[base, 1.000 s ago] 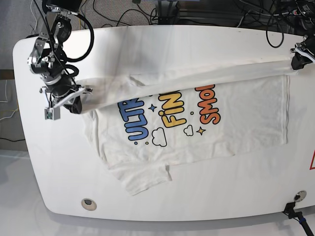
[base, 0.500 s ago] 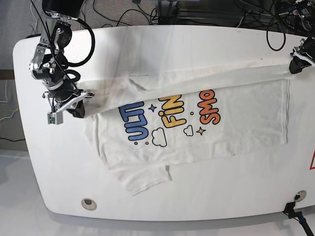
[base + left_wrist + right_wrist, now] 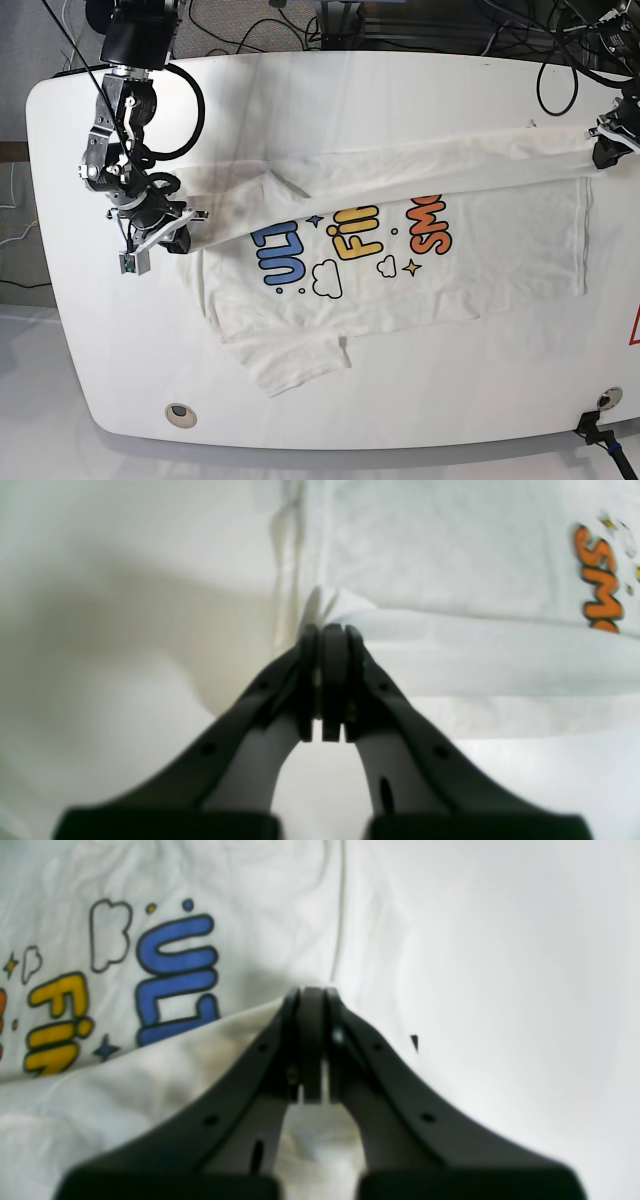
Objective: Fold the T-shirt properly
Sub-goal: 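Fold the shoulder edge over the shirt body with both grippers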
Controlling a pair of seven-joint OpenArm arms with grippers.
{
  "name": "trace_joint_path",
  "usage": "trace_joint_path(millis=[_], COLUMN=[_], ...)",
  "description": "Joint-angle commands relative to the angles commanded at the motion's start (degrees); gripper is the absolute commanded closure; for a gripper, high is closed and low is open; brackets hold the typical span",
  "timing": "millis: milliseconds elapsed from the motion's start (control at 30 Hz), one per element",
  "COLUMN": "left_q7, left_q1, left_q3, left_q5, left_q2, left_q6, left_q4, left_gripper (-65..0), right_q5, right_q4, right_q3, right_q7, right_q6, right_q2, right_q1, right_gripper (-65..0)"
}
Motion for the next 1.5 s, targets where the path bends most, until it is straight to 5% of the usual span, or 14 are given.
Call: trace_joint_path(millis=[167,233,367,400,600,900,1133,1267,1500], left_q7=[-1.9,-1.8,-1.0,-1.6,-2.6,-6.6,-9.4,-10.8,-10.5], left_q1=[-0.4,-0.2,-0.8,-0.5,-2.6,-2.6,-1.0,0.4,0.2], left_q3=[1.6,2.4,3.0,2.6,2.5,6.3,10.4,11.6,11.6], left_q5=[3.8,5.3,4.6,5.8,6.4,17.3,27.9,32.7,31.2], left_q2=[0.0,-0.1,-0.2,0.1,-0.1,0.2,0.5,0.4,0.3], left_q6=[1.7,2.3,2.7,2.6,3.1,4.3,10.2,10.7,10.4], left_q4=[-1.8,-2.5,-3.1,-2.8,-2.7,0.5,11.2,11.2,11.1], left_gripper=[0.0,-6.6,-21.0,-9.4,-9.8,-8.9,-3.9,-3.5,-5.4], right_q5=[0.0,-0.1,0.3,0.5,1.5,1.4,1.5,0.6,0.5], right_q4=[-2.8,-3.5,-3.9,-3.7,-2.9,-0.7,-0.8,-1.3,-1.6], right_q3=[-0.2,-0.2,-0.4,0.2,0.0,0.1,0.2,0.4,0.7], right_q7=[0.9,0.7,1.1,1.3,1.7,2.7,3.6,3.6,2.0], right_q6=[0.3,0.5,0.51,-0.11,-0.05,-0.06,-0.16,-0.19,-0.44], right_q2=[0.3,0.3,0.4,0.3,0.3,0.3,0.3,0.1,0.1], right_q1=[1.6,1.8,1.8,1.6,1.3,-2.4,-3.8,-3.5,-4.0], right_gripper=[0.0,-0.3,-18.2,-11.7,-19.6,-17.1,-13.5,-10.8,-10.7])
